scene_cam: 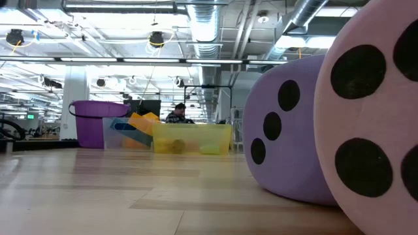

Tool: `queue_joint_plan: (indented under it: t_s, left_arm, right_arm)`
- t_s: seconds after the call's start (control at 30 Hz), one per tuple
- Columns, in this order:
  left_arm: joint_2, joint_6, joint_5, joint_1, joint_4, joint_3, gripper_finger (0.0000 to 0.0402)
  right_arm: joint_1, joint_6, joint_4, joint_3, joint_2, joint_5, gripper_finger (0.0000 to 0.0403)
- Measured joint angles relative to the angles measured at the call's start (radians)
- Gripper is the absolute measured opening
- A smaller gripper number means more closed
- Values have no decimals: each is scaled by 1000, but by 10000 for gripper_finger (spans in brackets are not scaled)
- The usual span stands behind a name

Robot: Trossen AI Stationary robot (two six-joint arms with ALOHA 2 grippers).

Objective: Pick & Place Toys
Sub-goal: Put the big yellow game piece into the white bin

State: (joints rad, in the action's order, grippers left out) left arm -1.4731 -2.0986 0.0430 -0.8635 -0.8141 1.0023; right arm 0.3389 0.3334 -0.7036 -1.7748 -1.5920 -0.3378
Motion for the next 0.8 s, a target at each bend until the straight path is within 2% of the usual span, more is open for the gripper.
queue_joint_plan:
  t_s: [0.2,0.43,0.8]
  left_arm:
    - [0,-2,-124,12,-32,-10,381]
    - [-1,-1,-128,15,-15,-67,381]
    - [-2,-2,-114,11,113,-152,381]
  right_arm:
    - [0,-2,0,0,0,0,260]
    - [-1,-4,-2,0,0,0,260]
    - [-1,-1,-31,0,0,0,260]
